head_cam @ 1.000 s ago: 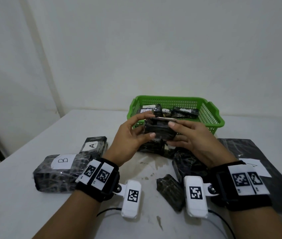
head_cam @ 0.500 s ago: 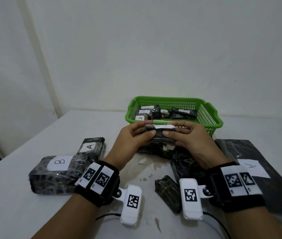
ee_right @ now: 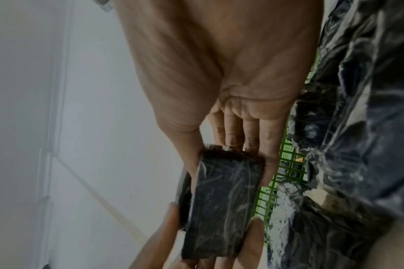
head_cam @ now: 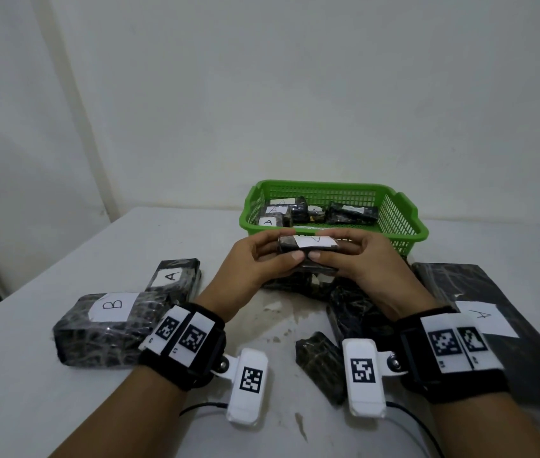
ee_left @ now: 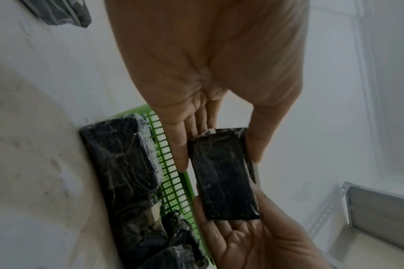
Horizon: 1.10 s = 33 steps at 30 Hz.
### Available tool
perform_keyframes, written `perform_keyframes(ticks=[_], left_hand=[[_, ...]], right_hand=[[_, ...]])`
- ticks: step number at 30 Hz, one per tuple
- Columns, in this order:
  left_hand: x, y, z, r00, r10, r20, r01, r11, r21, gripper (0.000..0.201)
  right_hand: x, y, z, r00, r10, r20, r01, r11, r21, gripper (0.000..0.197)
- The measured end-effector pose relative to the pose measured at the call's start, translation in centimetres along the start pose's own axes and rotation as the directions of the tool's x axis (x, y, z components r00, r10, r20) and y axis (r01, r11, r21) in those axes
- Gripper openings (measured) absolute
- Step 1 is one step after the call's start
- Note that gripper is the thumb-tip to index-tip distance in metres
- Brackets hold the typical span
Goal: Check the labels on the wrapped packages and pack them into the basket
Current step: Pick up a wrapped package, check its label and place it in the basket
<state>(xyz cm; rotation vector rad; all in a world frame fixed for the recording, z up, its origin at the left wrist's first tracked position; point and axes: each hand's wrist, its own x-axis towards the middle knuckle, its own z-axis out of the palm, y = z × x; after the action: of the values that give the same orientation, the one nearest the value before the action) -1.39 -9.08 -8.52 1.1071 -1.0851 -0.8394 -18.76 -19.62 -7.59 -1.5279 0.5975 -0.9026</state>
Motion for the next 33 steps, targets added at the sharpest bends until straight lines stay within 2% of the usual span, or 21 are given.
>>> perform_keyframes(ticks=[4, 8, 12, 15, 17, 19, 21, 23, 25, 28, 33], left_hand=[[0.3, -0.12, -0.08, 0.997, 0.04, -0.073, -0.038, 0.999, 0.022, 0.038], [0.36, -0.06, -0.36, 0.997, 0.042, -0.06, -0.042, 0.999, 0.005, 0.042], [0.45, -0.1, -0.44, 0.98, 0.179, -0.086, -0.164, 0.974, 0.153, 0.046], [0.53, -0.24, -0.78, 0.971, 0.231, -0.064, -0.218, 0.961, 0.17, 0.051], [0.42, -0.08, -0.68, 0.97, 0.242, -0.033, -0.234, 0.958, 0.167, 0.052], [0.29, 0.01, -0.57, 0.974, 0.226, 0.015, -0.225, 0.962, 0.156, 0.054], [0.32, -0.18, -0.55, 0.983, 0.169, 0.068, -0.176, 0.977, 0.118, 0.062], [0.42, -0.38, -0.52, 0.994, 0.057, 0.094, -0.06, 0.998, 0.026, 0.07], [0.36, -0.33, -0.34, 0.998, -0.005, 0.06, 0.005, 1.0, -0.003, 0.066], [0.38, -0.27, -0.31, 0.998, 0.054, -0.038, -0.049, 0.993, 0.107, 0.045], [0.45, -0.43, -0.49, 0.999, 0.027, -0.031, -0.024, 0.997, 0.079, 0.046]], right_hand=[[0.21, 0.05, -0.16, 1.0, 0.008, 0.013, -0.007, 1.0, -0.014, 0.044], [0.38, -0.01, -0.71, 0.999, -0.047, -0.009, 0.046, 0.998, -0.046, 0.04], [0.21, -0.1, -0.85, 0.998, -0.055, 0.019, 0.056, 0.995, -0.079, 0.049], [0.22, -0.36, -0.71, 0.998, 0.027, 0.064, -0.03, 0.999, 0.045, 0.057], [0.18, -0.59, -0.52, 0.994, 0.086, 0.067, -0.095, 0.985, 0.141, 0.051], [0.2, -0.51, -0.34, 0.993, 0.097, 0.06, -0.104, 0.985, 0.136, 0.031], [0.2, -0.2, -0.45, 0.996, 0.079, 0.027, -0.082, 0.989, 0.122, 0.025], [0.22, -0.06, -0.76, 0.998, 0.056, -0.001, -0.056, 0.994, 0.092, 0.032], [0.31, -0.06, -0.85, 1.0, 0.028, 0.001, -0.028, 0.998, 0.051, 0.037], [0.35, -0.07, -0.65, 0.999, 0.026, 0.019, -0.027, 0.998, 0.06, 0.053], [0.25, -0.16, -0.53, 1.0, 0.003, 0.002, -0.004, 0.998, 0.058, 0.051]])
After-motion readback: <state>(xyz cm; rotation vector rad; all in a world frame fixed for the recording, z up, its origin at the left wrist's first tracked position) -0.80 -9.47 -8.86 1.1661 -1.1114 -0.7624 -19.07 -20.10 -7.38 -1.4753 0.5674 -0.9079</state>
